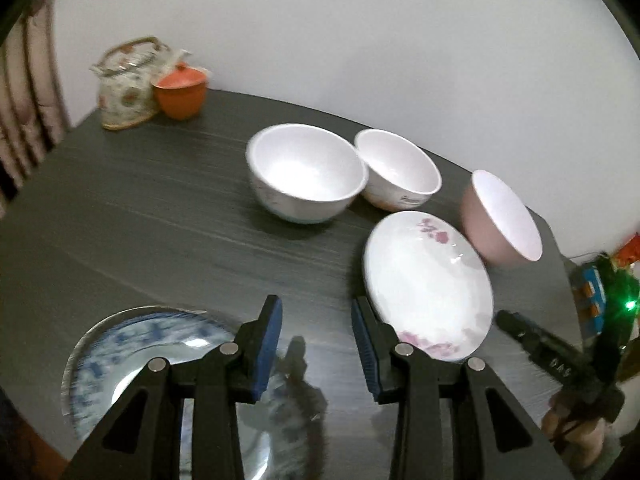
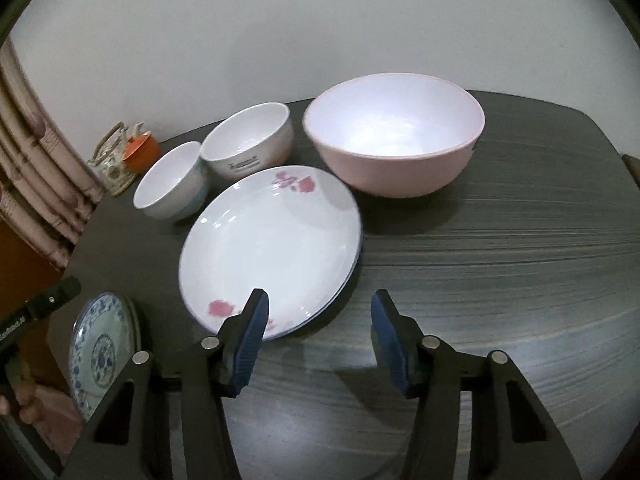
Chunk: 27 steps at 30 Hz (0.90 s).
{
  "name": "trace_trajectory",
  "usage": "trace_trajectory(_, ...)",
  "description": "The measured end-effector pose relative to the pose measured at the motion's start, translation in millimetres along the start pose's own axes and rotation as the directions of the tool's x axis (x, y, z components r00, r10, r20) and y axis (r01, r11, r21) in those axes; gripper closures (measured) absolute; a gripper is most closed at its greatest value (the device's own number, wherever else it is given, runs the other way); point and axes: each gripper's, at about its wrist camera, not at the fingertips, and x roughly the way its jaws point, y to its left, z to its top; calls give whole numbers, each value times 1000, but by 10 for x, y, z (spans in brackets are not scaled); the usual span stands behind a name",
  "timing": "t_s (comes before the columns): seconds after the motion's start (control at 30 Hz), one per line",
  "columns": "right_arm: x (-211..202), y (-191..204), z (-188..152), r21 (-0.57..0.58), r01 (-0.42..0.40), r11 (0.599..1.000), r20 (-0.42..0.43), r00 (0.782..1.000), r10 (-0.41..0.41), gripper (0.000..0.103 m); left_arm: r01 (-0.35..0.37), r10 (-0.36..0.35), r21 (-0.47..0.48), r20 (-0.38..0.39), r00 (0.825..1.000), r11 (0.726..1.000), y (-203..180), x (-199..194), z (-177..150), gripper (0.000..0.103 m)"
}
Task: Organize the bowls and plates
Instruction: 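Open both grippers and withdraw them from the stacked plates, then grasp the rim of the white pink-flowered plate with the right gripper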
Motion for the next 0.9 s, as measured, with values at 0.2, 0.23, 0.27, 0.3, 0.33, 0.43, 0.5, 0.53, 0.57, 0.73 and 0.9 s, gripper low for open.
trace_trajectory(0.2,208,-160,103,42,-23,999,-27,999,24,63,42,-45,-39,-76,996,998,-134,385,124,66)
trace_trajectory(0.23,253,-172,121,40,-24,999,-34,999,25,63,44,-47,-40,-87,995,998,-160,439,139,66)
trace_trajectory(0.27,285,-179,134,39,-26,999,-40,999,28,64,57,-60,-42,-97,993,998,-185,491,157,66)
trace_trajectory(0.3,320,-184,150,40,-32,999,-45,998,34,66,65,-69,-44,-104,992,997,-203,530,171,66)
trace_trajectory(0.33,362,-195,167,43,-39,998,-52,998,41,66,71,-76,-47,-112,991,996,-226,580,195,66)
trace_trajectory(0.43,468,-225,219,54,-46,998,-70,996,50,70,73,-78,-42,-128,989,996,-275,709,244,66)
trace_trajectory(0.5,512,-245,251,63,-58,996,-80,995,62,72,85,-93,-55,-148,985,995,-280,782,246,66)
trace_trajectory(0.53,532,-244,271,59,-58,997,-81,995,62,72,92,-101,-65,-158,982,994,-280,827,251,66)
trace_trajectory(0.57,545,-241,288,56,-57,997,-79,995,62,72,93,-104,-67,-169,980,993,-284,876,256,66)
trace_trajectory(0.73,624,-260,342,56,-70,996,-89,993,75,76,98,-111,-73,-207,972,993,-330,1027,263,67)
trace_trajectory(0.9,680,-302,350,71,-81,994,-106,990,89,80,86,-101,-75,-225,969,993,-347,1099,259,68)
